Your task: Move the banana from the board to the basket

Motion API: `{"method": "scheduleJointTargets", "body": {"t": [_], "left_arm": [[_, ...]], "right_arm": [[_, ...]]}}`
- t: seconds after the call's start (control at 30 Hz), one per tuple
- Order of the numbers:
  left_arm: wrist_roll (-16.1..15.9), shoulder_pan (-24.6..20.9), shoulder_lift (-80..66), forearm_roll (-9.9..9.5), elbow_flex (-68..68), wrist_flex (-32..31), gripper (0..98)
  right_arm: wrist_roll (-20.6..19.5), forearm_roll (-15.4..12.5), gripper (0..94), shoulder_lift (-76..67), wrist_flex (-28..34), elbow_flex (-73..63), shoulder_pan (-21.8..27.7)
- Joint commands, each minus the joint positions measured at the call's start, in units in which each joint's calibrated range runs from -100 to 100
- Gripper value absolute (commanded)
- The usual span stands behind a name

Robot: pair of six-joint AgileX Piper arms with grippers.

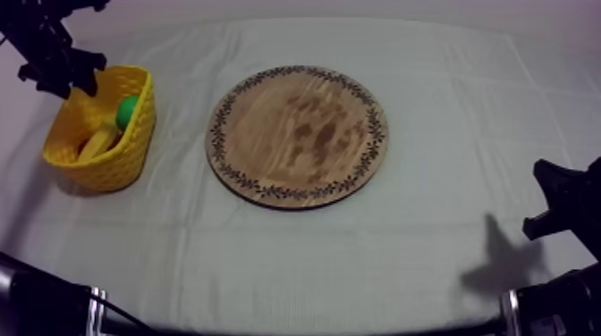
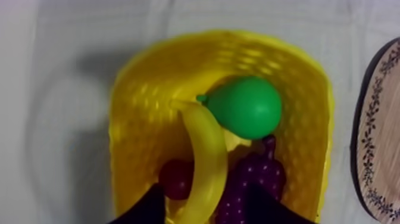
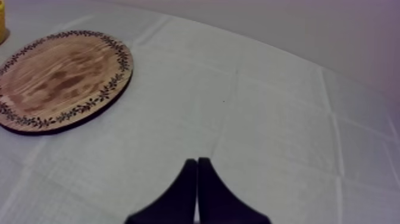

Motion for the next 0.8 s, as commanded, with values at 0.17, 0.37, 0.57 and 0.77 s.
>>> {"method": "scheduleJointTargets", "body": {"t": [0.17, 0.37, 0.57, 0.77], "left_arm": [[-1.9, 0.4, -8.1, -0.04, -0.3, -5.3, 8.2], [-2.3, 1.6, -18.3, 0.24, 2.0, -7.5, 1.0], [-2.3, 2.3, -30.6, 0.51, 5.5, -10.4, 0.1], [-2.6, 2.3, -45.4, 0.66, 13.6, -16.6, 0.0]], "right_arm": [[0.0, 0.0, 0.3, 0.0, 0.0, 0.0, 0.0], [0.0, 0.0, 0.3, 0.0, 0.0, 0.0, 0.0], [0.0, 0.0, 0.3, 0.0, 0.0, 0.0, 0.0], [0.0, 0.0, 0.3, 0.0, 0.0, 0.0, 0.0]]}}
